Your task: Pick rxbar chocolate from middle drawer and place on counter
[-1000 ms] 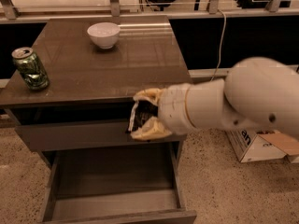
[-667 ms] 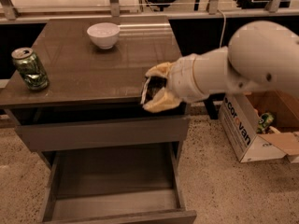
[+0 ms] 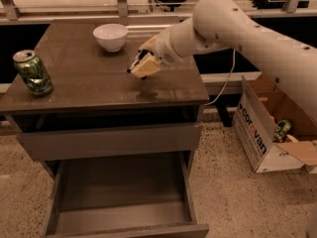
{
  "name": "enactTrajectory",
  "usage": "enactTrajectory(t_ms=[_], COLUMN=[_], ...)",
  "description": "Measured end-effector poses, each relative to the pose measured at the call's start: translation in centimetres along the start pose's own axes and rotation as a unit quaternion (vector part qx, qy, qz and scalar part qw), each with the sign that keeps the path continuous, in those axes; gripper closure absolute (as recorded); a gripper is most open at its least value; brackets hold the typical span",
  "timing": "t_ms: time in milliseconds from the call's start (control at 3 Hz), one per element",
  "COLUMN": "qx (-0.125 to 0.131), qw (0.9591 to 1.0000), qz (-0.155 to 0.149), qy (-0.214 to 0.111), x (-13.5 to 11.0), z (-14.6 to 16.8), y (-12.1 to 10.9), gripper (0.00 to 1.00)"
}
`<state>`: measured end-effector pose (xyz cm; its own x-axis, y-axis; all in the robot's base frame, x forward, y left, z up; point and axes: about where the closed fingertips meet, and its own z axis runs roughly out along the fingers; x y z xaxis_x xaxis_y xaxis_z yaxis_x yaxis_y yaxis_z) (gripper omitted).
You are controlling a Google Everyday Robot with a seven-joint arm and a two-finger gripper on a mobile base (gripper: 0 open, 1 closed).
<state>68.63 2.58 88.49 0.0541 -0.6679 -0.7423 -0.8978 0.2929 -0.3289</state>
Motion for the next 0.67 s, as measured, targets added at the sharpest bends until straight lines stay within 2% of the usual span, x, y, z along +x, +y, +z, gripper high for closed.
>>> enactTrajectory(t_ms=[333,667], qx=[-0.003,-0.005], qw=[0.9999,0.9999], qz=[-0.009,-0.009], qy=[-0.006,-0.007], x=[-1.32,-1.45], z=[0.26,0.50], y=[0.45,0.56], gripper=[0.50,0.27])
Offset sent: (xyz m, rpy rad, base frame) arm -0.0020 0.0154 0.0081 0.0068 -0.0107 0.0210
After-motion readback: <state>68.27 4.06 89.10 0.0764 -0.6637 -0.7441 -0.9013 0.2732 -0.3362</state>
